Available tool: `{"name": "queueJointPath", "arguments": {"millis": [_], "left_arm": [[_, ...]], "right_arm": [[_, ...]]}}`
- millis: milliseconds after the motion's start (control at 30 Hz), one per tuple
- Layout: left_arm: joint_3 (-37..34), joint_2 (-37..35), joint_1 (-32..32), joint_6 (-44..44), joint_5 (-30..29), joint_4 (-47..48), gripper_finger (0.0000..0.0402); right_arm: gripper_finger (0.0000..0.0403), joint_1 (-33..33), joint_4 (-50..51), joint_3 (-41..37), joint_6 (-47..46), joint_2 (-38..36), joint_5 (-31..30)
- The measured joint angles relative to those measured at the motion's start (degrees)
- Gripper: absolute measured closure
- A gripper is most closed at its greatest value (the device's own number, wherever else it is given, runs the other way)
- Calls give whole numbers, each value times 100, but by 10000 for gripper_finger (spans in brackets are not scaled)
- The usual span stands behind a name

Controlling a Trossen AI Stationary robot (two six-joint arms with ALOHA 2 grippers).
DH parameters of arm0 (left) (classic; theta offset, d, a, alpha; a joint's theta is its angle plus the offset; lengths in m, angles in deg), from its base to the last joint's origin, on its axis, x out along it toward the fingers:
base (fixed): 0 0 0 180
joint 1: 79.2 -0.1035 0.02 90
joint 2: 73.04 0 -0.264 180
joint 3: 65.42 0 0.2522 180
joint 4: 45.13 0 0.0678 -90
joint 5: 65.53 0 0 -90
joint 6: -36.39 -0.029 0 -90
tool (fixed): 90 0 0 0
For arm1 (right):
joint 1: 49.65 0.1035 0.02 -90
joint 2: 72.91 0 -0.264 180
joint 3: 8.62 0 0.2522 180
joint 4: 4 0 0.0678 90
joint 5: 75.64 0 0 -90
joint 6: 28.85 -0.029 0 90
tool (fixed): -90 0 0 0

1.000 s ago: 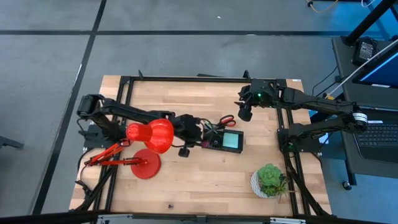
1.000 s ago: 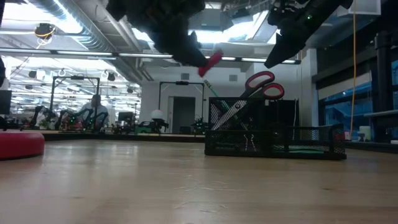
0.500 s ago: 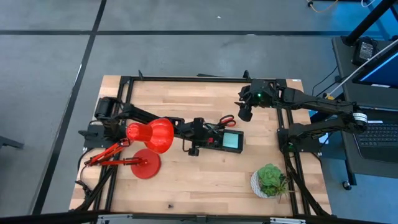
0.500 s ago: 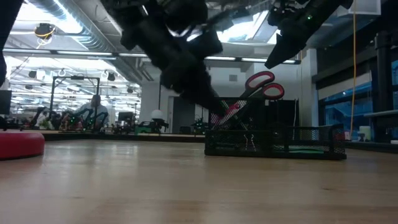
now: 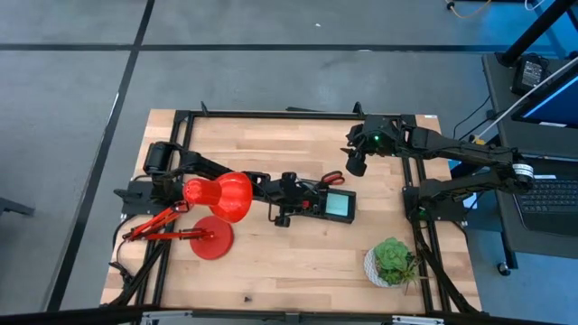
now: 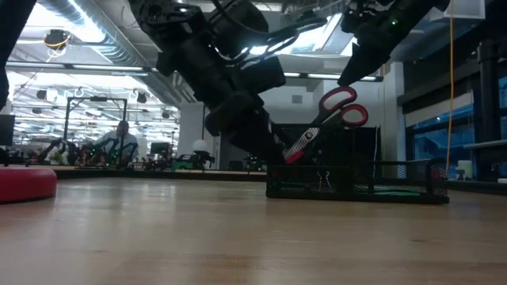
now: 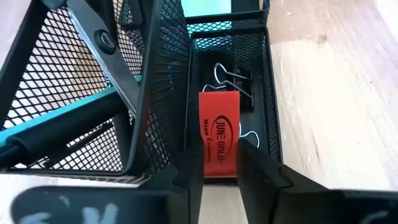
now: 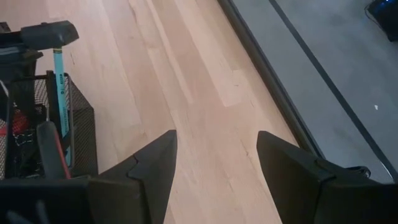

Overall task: Pick and place office supplies into organizer
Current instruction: Put the red eraser into the black desk organizer, then put the black binder clip into the black desk organizer

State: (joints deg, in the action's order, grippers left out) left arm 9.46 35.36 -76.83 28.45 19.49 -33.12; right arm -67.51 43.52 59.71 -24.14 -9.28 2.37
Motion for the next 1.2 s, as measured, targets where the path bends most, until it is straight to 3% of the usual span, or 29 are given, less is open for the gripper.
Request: {"name": "queueJointPath", "arguments": {"millis": [467, 667, 933, 1200], "left_arm": [[0, -379, 0, 24, 71, 237, 259], [0, -883, 17, 9, 539, 815, 257], [0, -1396, 44, -31, 1847, 1622, 259], [0, -1475, 385, -638, 2001, 2339, 266]], "right_arm": [[179, -2, 6, 0, 1, 0, 1], [179, -2, 77, 0, 4, 0, -1], [179, -2, 95, 0, -55, -1, 1], [179, -22, 23, 0, -270, -2, -36]]}}
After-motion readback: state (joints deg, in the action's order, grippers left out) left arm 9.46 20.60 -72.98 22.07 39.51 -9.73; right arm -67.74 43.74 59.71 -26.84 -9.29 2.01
